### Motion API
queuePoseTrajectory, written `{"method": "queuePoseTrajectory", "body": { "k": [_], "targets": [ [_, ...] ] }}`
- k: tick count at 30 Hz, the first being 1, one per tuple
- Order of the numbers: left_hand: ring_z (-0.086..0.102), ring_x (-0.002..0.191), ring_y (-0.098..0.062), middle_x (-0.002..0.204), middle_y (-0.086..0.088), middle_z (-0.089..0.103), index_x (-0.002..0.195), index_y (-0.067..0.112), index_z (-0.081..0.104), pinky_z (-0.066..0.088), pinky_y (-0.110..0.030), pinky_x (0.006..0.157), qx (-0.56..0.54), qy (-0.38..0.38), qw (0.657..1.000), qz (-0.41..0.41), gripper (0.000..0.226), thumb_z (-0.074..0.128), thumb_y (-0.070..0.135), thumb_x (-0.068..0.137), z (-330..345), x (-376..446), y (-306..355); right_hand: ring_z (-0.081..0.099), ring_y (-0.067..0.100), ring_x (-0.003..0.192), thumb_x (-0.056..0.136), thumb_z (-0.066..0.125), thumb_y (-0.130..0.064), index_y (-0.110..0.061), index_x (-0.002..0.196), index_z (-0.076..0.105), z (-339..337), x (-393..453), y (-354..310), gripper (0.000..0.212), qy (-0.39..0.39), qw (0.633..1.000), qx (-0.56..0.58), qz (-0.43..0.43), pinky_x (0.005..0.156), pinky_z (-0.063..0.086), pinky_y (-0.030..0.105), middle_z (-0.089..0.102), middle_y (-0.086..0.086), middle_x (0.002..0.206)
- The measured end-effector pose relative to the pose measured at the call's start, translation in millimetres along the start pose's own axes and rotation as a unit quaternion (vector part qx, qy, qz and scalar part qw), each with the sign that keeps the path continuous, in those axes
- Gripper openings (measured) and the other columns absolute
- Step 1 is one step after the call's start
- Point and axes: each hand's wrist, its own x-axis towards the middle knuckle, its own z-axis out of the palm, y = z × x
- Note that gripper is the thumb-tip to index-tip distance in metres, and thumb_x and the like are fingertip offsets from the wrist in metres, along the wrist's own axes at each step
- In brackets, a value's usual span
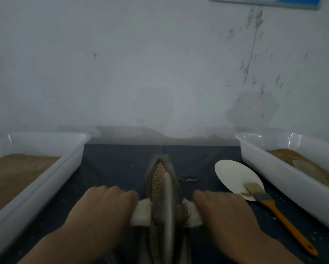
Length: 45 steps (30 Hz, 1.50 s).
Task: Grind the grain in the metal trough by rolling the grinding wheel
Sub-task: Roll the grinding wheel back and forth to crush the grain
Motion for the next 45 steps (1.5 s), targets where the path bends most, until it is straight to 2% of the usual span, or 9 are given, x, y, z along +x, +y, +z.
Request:
{"method": "queuePoseTrajectory", "body": {
  "k": [4, 8, 12, 17, 21, 27, 35, 38, 45],
  "targets": [
    [0.059, 0.072, -0.016, 0.080, 0.007, 0.056, 0.078, 0.032, 0.030, 0.026, -0.029, 0.055, 0.027, 0.058, 0.998, 0.021, 0.038, 0.064, 0.046, 0.070, -3, -3, 3, 0.058, 0.017, 0.071, 0.077, 0.062, -0.034, -0.032, 0.081, 0.025, 1, -5, 2, 0.037, -0.064, 0.998, -0.010, 0.016, 0.053, 0.032, 0.032, 0.055, -0.006, 0.081],
    [0.047, 0.064, -0.013, 0.078, 0.008, 0.054, 0.079, 0.034, 0.028, 0.028, -0.030, 0.055, 0.000, 0.079, 0.997, -0.015, 0.033, 0.060, 0.043, 0.078, 17, 23, -2, 0.047, 0.019, 0.035, 0.037, 0.085, -0.018, -0.023, 0.061, 0.047, 15, 19, 9, 0.045, 0.003, 1.000, -0.003, 0.016, 0.035, 0.025, 0.026, 0.050, -0.002, 0.047],
    [0.049, 0.063, -0.013, 0.077, 0.008, 0.057, 0.078, 0.032, 0.032, 0.028, -0.029, 0.054, -0.006, 0.098, 0.994, -0.055, 0.027, 0.056, 0.042, 0.081, 33, 52, -11, 0.053, 0.017, 0.048, 0.057, 0.081, -0.021, -0.023, 0.072, 0.044, 26, 59, 13, 0.040, 0.006, 0.997, -0.070, 0.031, 0.041, 0.015, 0.024, 0.057, -0.002, 0.062],
    [0.054, 0.069, -0.015, 0.084, 0.007, 0.059, 0.081, 0.032, 0.033, 0.030, -0.030, 0.057, -0.002, 0.062, 0.997, -0.052, 0.022, 0.053, 0.042, 0.082, 29, 46, -9, 0.047, 0.015, 0.038, 0.032, 0.090, -0.020, -0.020, 0.063, 0.053, 23, 54, 12, 0.048, 0.045, 0.998, -0.047, 0.017, 0.041, 0.025, 0.023, 0.051, -0.003, 0.050],
    [0.058, 0.082, -0.015, 0.085, 0.010, 0.054, 0.081, 0.036, 0.030, 0.031, -0.032, 0.062, -0.041, -0.003, 0.999, -0.030, 0.026, 0.053, 0.049, 0.080, 15, 11, -3, 0.048, 0.015, 0.043, 0.048, 0.081, -0.018, -0.022, 0.066, 0.056, 9, 12, 4, 0.031, 0.110, 0.993, -0.004, -0.032, 0.039, 0.037, 0.027, 0.051, -0.004, 0.054],
    [0.055, 0.090, -0.011, 0.085, 0.013, 0.048, 0.083, 0.039, 0.027, 0.030, -0.029, 0.065, -0.045, -0.032, 0.998, -0.010, 0.030, 0.054, 0.052, 0.081, 2, -9, -2, 0.048, 0.016, 0.043, 0.043, 0.081, -0.014, -0.023, 0.065, 0.055, -2, -8, 5, 0.035, 0.102, 0.994, -0.028, -0.030, 0.037, 0.041, 0.031, 0.051, -0.003, 0.053],
    [0.047, 0.062, -0.010, 0.070, 0.011, 0.047, 0.078, 0.035, 0.037, 0.032, -0.028, 0.057, -0.043, 0.066, 0.996, -0.052, 0.021, 0.053, 0.048, 0.082, 32, 46, -15, 0.045, 0.022, 0.039, 0.035, 0.080, -0.005, -0.017, 0.060, 0.048, 31, 59, 26, 0.042, 0.102, 0.992, -0.072, 0.016, 0.044, 0.020, 0.024, 0.048, 0.000, 0.050],
    [0.037, 0.058, -0.010, 0.064, 0.011, 0.035, 0.078, 0.035, 0.035, 0.029, -0.028, 0.057, -0.021, 0.078, 0.996, -0.046, 0.023, 0.054, 0.048, 0.082, 29, 55, -17, 0.046, 0.022, 0.039, 0.037, 0.081, -0.008, -0.017, 0.061, 0.049, 33, 60, 28, 0.041, 0.082, 0.994, -0.071, 0.022, 0.043, 0.019, 0.024, 0.049, 0.000, 0.050],
    [0.059, 0.067, -0.013, 0.075, 0.009, 0.058, 0.076, 0.034, 0.029, 0.031, -0.029, 0.055, -0.030, 0.098, 0.995, 0.014, 0.036, 0.062, 0.048, 0.070, 13, 0, -8, 0.045, 0.014, 0.040, 0.036, 0.086, -0.018, -0.023, 0.064, 0.053, 9, -5, 18, 0.043, 0.107, 0.994, -0.015, -0.008, 0.037, 0.031, 0.026, 0.049, -0.004, 0.051]
  ]
}}
